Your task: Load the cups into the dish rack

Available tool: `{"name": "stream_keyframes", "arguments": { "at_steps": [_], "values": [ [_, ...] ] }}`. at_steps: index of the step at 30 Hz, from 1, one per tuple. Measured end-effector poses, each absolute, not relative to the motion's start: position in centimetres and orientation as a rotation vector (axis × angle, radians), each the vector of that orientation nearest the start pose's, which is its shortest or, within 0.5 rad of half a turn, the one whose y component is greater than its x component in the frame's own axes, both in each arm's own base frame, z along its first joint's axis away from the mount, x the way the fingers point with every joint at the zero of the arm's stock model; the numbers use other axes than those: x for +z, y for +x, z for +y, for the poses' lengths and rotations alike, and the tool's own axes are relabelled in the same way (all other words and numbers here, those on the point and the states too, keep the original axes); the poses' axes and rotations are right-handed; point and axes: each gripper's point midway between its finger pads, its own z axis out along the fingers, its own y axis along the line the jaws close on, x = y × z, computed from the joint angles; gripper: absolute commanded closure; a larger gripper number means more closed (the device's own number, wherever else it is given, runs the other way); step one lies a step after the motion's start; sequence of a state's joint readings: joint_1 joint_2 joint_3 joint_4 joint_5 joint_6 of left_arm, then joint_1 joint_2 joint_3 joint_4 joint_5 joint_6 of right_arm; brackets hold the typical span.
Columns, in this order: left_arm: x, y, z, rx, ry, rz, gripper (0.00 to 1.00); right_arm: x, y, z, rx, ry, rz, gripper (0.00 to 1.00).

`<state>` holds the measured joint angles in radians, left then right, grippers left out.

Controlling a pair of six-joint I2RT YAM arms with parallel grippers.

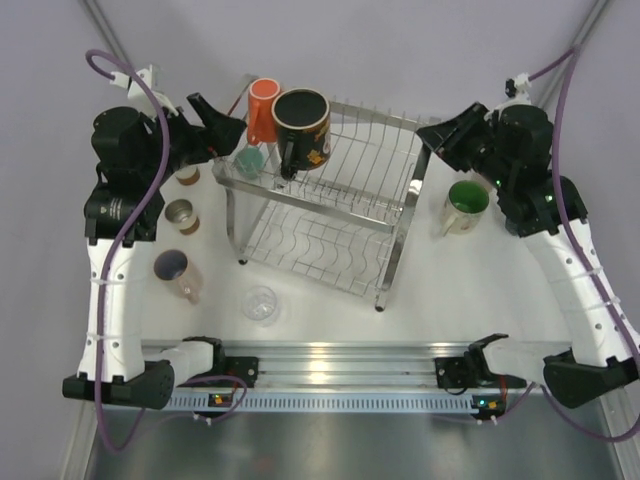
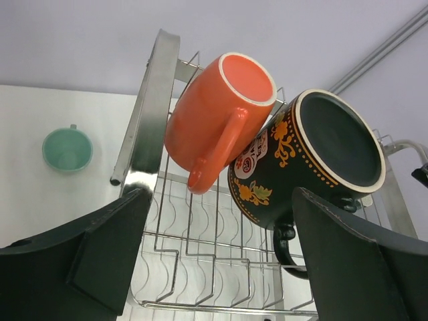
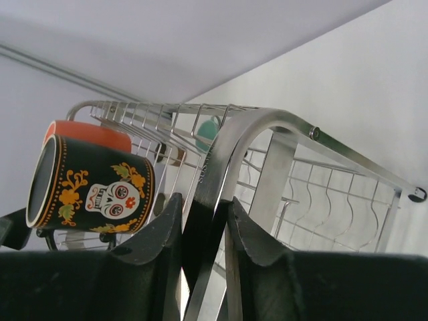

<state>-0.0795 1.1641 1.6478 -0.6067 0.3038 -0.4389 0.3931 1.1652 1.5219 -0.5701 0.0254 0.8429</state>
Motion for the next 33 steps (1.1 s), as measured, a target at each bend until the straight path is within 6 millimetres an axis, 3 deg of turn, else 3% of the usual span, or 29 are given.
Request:
{"name": "stream_keyframes", "arguments": {
  "at_steps": [12, 21, 25, 29, 33],
  "values": [
    [49.8, 31.6, -10.8, -0.712, 0.005, 1.647, 0.05, 41.6, 36.3, 15.2, 0.851, 0.218, 1.966, 1.00],
    [53.3, 31.9, -8.3, -0.602, -0.112, 1.551, 0.07, 41.5, 38.0, 14.3, 0.865, 0.063, 2.029, 1.00],
    [52.0, 33.6, -6.9, -0.530, -0.196, 1.586, 0.09, 41.5, 38.6, 13.9, 0.868, -0.002, 2.053, 1.00],
    [48.5, 35.7, -5.7, -0.451, -0.270, 1.672, 0.16, 41.5, 38.9, 13.4, 0.881, -0.049, 2.058, 1.00],
    [44.3, 37.2, -4.5, -0.361, -0.331, 1.770, 0.35, 41.5, 38.9, 13.1, 0.897, -0.072, 2.056, 1.00]
  ]
}}
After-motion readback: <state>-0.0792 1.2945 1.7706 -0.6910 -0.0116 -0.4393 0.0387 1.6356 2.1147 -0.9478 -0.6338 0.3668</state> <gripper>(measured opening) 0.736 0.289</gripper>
